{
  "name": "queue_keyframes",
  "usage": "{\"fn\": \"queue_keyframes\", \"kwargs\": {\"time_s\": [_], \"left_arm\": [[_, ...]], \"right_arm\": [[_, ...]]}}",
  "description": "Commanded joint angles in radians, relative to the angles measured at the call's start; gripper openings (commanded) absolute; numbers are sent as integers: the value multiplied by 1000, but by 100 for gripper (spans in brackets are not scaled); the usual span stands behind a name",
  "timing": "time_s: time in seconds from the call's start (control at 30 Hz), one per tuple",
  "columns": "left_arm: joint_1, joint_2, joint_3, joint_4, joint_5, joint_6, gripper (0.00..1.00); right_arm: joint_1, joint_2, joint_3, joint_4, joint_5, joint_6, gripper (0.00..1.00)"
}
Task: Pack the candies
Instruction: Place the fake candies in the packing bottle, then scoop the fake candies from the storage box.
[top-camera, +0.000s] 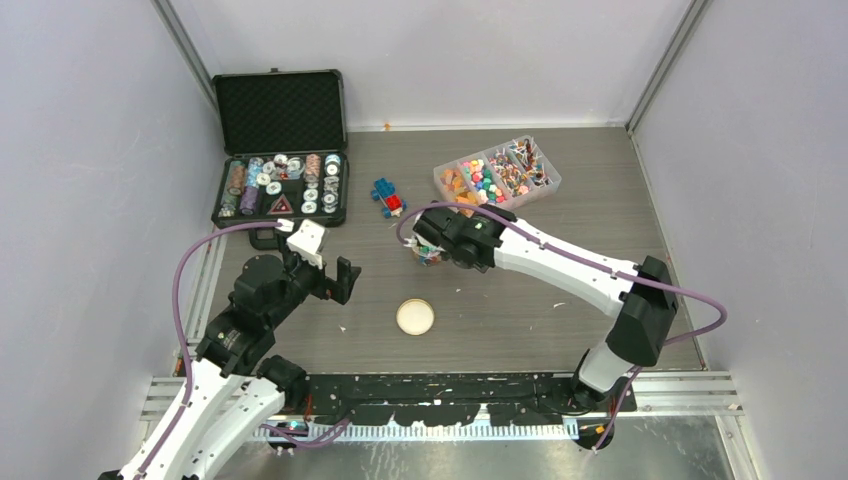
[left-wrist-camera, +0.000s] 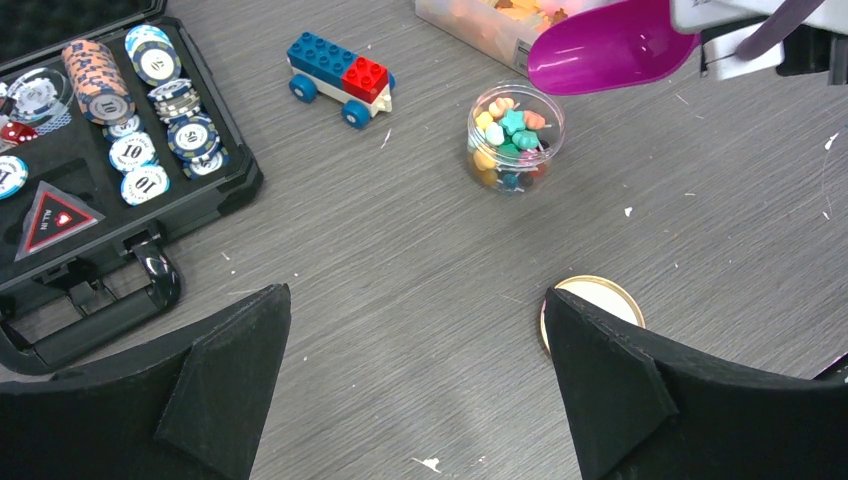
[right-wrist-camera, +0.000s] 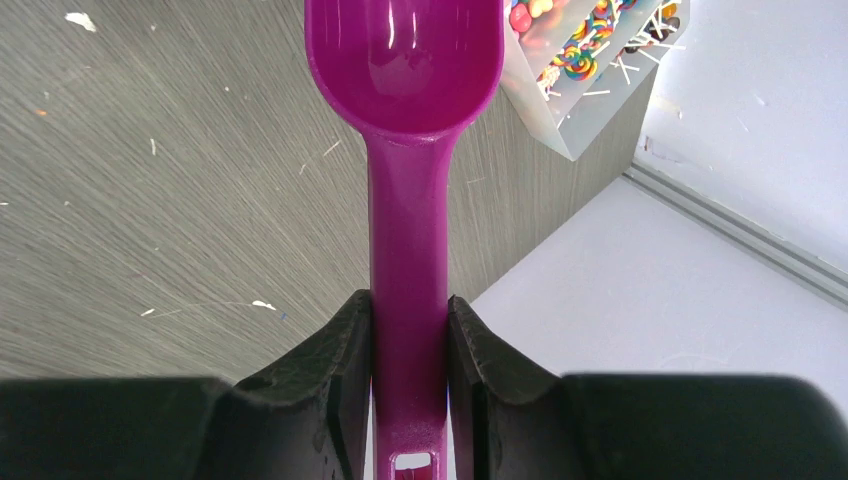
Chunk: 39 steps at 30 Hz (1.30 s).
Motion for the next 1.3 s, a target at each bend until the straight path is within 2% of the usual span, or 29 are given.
{"fn": "queue_keyframes", "kwargs": {"time_s": [0.0,0.17,0.5,0.7,0.87,1.03,1.27], "left_arm": [[-4,-9,-1,27,-11,13,100],[-4,-11,-1,27,-10,13,100],[-4,-14,-1,30,-3,12,100],[-4,-15,-1,29,-3,12,100],[-6,-12,-3,28,-4,12,100],[-13,-7,-1,27,-10,15,100],[-13,-2,-3,28,-11,17,100]], "right_arm": [[0,-101,23,21,-37,33,0],[-74,-94,70,-34,-84,99,0],[-313,-23,163,-88,-185,192,1],[-407,119,276,-157,-220,216,1],[-445,241,402,-176,-240,211,1],[-489,385,570,-277,-248,220,1],[-531,509,697,-368,-258,246,0]]}}
